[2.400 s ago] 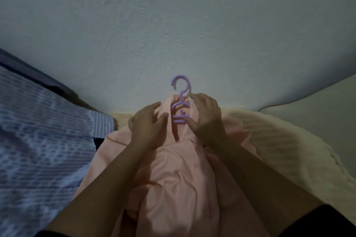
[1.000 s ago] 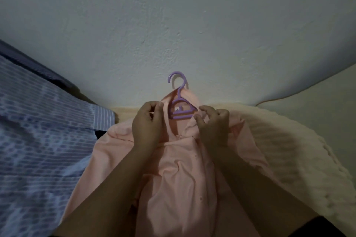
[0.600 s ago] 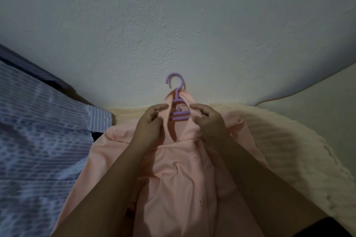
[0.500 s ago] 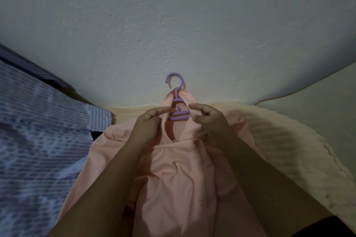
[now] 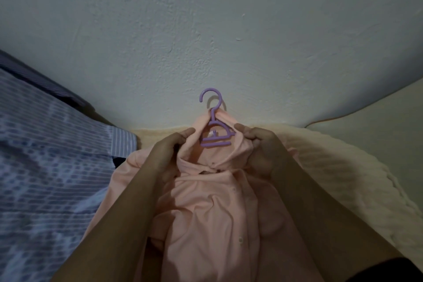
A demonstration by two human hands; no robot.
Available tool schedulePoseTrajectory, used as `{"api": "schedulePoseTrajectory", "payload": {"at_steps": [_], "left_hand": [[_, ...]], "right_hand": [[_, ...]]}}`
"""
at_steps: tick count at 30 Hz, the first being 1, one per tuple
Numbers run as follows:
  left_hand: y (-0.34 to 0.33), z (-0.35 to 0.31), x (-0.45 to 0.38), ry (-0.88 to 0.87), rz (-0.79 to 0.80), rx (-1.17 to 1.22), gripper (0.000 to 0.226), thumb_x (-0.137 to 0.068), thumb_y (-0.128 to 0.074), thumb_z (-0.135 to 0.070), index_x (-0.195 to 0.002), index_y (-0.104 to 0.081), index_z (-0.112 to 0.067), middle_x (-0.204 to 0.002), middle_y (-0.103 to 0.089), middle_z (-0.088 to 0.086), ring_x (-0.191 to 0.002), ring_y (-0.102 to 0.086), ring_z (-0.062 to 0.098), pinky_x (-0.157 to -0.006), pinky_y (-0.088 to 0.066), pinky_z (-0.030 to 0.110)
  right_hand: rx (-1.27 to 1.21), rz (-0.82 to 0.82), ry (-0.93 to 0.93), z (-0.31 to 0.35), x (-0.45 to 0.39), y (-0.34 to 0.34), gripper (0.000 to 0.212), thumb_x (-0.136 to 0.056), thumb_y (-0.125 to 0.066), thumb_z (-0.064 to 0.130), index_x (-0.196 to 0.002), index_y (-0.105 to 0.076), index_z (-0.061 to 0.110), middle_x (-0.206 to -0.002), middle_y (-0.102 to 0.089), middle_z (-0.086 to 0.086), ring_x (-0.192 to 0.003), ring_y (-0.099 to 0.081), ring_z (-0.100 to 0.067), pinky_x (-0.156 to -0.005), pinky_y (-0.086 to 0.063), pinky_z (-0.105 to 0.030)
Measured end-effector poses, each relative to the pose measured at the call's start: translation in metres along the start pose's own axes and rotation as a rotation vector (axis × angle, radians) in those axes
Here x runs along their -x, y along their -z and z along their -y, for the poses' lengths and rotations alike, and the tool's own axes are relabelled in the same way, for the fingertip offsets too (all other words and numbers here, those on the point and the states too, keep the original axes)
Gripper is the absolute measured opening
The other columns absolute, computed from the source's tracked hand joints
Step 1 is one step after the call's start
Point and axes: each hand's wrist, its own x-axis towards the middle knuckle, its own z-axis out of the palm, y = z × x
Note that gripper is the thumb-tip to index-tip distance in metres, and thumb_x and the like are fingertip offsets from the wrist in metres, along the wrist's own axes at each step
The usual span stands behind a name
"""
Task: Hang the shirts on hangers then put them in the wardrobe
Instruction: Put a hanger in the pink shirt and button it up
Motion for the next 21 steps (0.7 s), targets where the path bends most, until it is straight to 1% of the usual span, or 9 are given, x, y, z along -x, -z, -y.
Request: {"api": "schedulePoseTrajectory", "payload": {"at_steps": [2,6,8,10,13,14,16,17,21], "left_hand": [[0.006,-0.001,-0.003,0.016,0.005,0.207,0.044,-0.073,-0.040,-0.003,-0.111,-0.063,-0.008,-0.100,-0.068,0.013,-0.084,-0.064,0.025,-0.083,-0.050,0.036],[0.012,0.001,-0.010,-0.002,0.066,0.518,0.035,-0.039,-0.067,0.003,-0.071,-0.063,-0.011,-0.073,-0.064,0.001,-0.073,-0.065,0.020,-0.080,-0.055,0.035],[0.009,0.005,-0.013,-0.021,0.061,0.509,0.016,-0.060,-0.063,0.001,-0.068,-0.061,-0.013,-0.073,-0.061,0.002,-0.076,-0.060,0.020,-0.086,-0.052,0.039],[0.005,0.010,-0.011,-0.036,-0.060,0.346,0.008,-0.082,-0.057,-0.009,-0.084,-0.066,-0.009,-0.085,-0.067,0.010,-0.081,-0.066,0.027,-0.084,-0.055,0.046],[0.006,0.017,-0.009,-0.194,-0.184,0.014,0.053,-0.065,-0.083,-0.030,-0.108,-0.066,-0.004,-0.101,-0.071,0.017,-0.095,-0.069,0.032,-0.087,-0.054,0.053],[0.007,0.019,-0.008,-0.254,-0.247,-0.148,0.057,-0.059,-0.086,-0.033,-0.107,-0.067,-0.010,-0.101,-0.072,0.014,-0.095,-0.070,0.030,-0.088,-0.055,0.050],[0.009,0.024,-0.010,-0.361,-0.384,-0.423,0.034,-0.064,-0.085,-0.030,-0.090,-0.067,-0.020,-0.091,-0.072,0.007,-0.086,-0.070,0.023,-0.084,-0.057,0.045],[0.008,0.024,-0.009,-0.418,-0.439,-0.498,0.020,-0.070,-0.082,-0.027,-0.081,-0.066,-0.022,-0.084,-0.071,0.003,-0.080,-0.068,0.020,-0.080,-0.057,0.042],[0.002,0.014,-0.012,-0.608,-0.612,-0.590,0.018,-0.079,-0.070,-0.020,-0.066,-0.062,-0.028,-0.075,-0.068,-0.006,-0.078,-0.066,0.015,-0.074,-0.049,0.027]], "right_hand": [[-0.098,-0.093,-0.003,0.002,-0.004,0.007,0.031,-0.084,-0.031,0.002,-0.086,-0.061,0.006,-0.082,-0.066,-0.019,-0.071,-0.066,-0.030,-0.076,-0.053,-0.040],[-0.228,-0.194,0.027,-0.002,-0.014,0.013,0.031,-0.063,-0.038,0.001,-0.084,-0.059,0.009,-0.073,-0.067,-0.020,-0.076,-0.060,-0.031,-0.079,-0.052,-0.041],[-0.215,-0.202,0.033,-0.004,-0.015,0.009,0.028,-0.072,-0.037,0.000,-0.085,-0.061,0.007,-0.067,-0.068,-0.020,-0.066,-0.066,-0.032,-0.065,-0.057,-0.043],[-0.167,-0.166,0.035,-0.009,-0.017,0.007,0.030,-0.090,-0.038,0.008,-0.086,-0.067,0.000,-0.071,-0.069,-0.022,-0.062,-0.069,-0.033,-0.054,-0.058,-0.045],[0.080,-0.039,0.107,-0.019,-0.018,0.011,0.040,-0.084,-0.064,0.019,-0.110,-0.059,-0.011,-0.108,-0.062,-0.032,-0.103,-0.061,-0.048,-0.087,-0.051,-0.059],[0.236,-0.054,0.172,-0.021,-0.021,0.014,0.043,-0.079,-0.071,0.018,-0.111,-0.059,-0.007,-0.110,-0.062,-0.028,-0.103,-0.061,-0.046,-0.088,-0.051,-0.056],[0.552,-0.297,0.346,-0.024,-0.024,0.016,0.032,-0.076,-0.075,0.010,-0.106,-0.066,0.002,-0.098,-0.068,-0.013,-0.083,-0.068,-0.023,-0.071,-0.058,-0.028],[0.645,-0.390,0.425,-0.024,-0.023,0.015,0.025,-0.078,-0.072,0.010,-0.102,-0.068,0.005,-0.091,-0.069,-0.007,-0.074,-0.065,-0.014,-0.062,-0.054,-0.020],[0.680,-0.541,0.590,-0.020,-0.029,0.013,0.013,-0.086,-0.064,0.014,-0.091,-0.069,0.004,-0.083,-0.068,-0.003,-0.070,-0.059,-0.010,-0.059,-0.045,-0.012]]}}
